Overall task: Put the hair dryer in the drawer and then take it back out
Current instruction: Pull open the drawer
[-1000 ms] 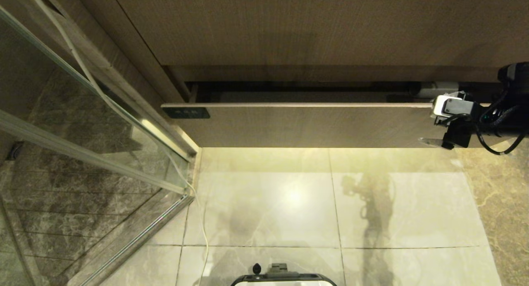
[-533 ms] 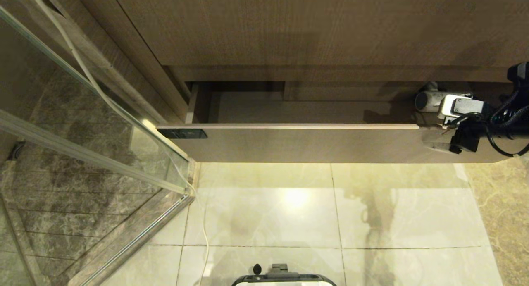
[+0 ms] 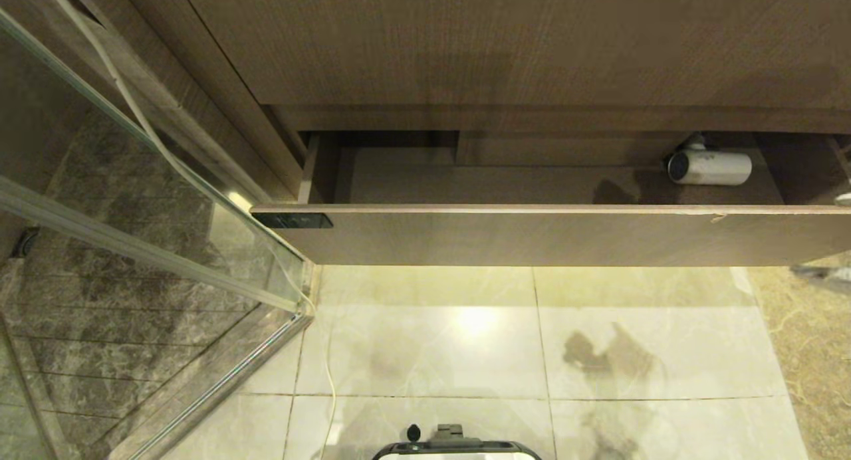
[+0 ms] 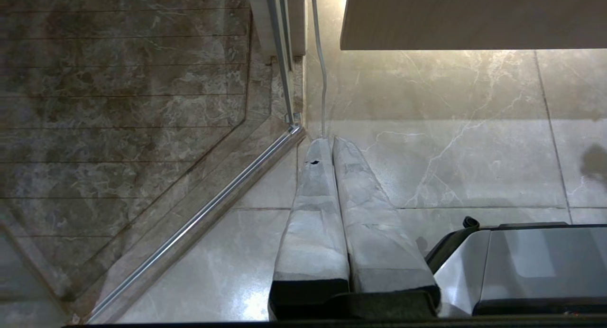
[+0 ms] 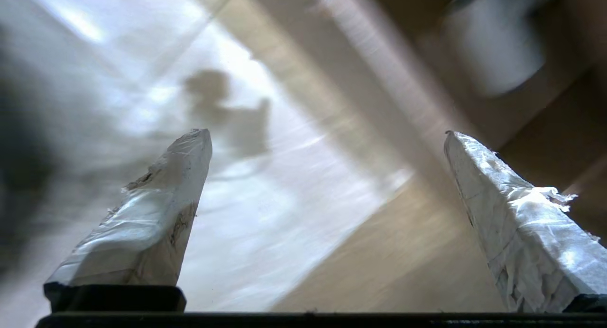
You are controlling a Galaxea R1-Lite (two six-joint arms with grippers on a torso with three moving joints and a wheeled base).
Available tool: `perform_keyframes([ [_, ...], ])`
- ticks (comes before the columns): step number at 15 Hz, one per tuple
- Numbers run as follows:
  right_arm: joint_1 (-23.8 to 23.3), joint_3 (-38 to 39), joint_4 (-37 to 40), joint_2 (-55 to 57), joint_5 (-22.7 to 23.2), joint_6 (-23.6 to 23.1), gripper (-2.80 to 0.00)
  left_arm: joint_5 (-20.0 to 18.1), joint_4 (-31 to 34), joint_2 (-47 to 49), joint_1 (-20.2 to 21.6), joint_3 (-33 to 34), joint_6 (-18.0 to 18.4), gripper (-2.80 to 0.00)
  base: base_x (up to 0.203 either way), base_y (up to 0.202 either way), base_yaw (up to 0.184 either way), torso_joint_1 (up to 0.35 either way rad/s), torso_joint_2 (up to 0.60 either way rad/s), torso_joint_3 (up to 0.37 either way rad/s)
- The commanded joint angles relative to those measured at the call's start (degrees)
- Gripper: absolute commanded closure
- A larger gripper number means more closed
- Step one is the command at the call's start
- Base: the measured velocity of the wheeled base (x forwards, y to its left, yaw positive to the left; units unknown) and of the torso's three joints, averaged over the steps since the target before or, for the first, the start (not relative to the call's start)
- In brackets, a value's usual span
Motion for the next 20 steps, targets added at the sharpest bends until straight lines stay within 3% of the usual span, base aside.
perform_keyframes([
  [1,-1.6,5.0,6.4,-13.1,0.2,7.7,-2.80,0.1,0.0,0.0,0.0,0.1,0.0,0.00,0.000,0.000,0.000,0.000,0.00,0.000],
  [6,-1.8,9.3,12.0,-24.2,0.4,23.1,-2.80,0.0,0.0,0.0,0.0,0.0,0.0,0.00,0.000,0.000,0.000,0.000,0.00,0.000],
  [7,-1.7,9.6,12.0,-25.4,0.3,27.2,0.00,0.0,0.0,0.0,0.0,0.0,0.0,0.00,0.000,0.000,0.000,0.000,0.00,0.000],
  [8,-1.4,9.8,11.9,-26.5,0.1,30.6,0.00,0.0,0.0,0.0,0.0,0.1,0.0,0.00,0.000,0.000,0.000,0.000,0.00,0.000],
  [9,-1.3,9.7,11.9,-26.6,-0.7,31.2,0.00,0.0,0.0,0.0,0.0,0.0,0.0,0.00,0.000,0.000,0.000,0.000,0.00,0.000],
  [11,-1.2,9.8,10.8,-26.8,-7.1,32.2,0.00,0.1,0.0,0.0,0.0,0.0,0.0,0.00,0.000,0.000,0.000,0.000,0.00,0.000],
  [20,2.2,10.6,7.9,-26.3,-9.5,32.3,0.00,0.0,0.0,0.0,0.0,0.1,-0.1,0.00,0.000,0.000,0.000,0.000,0.00,0.000],
])
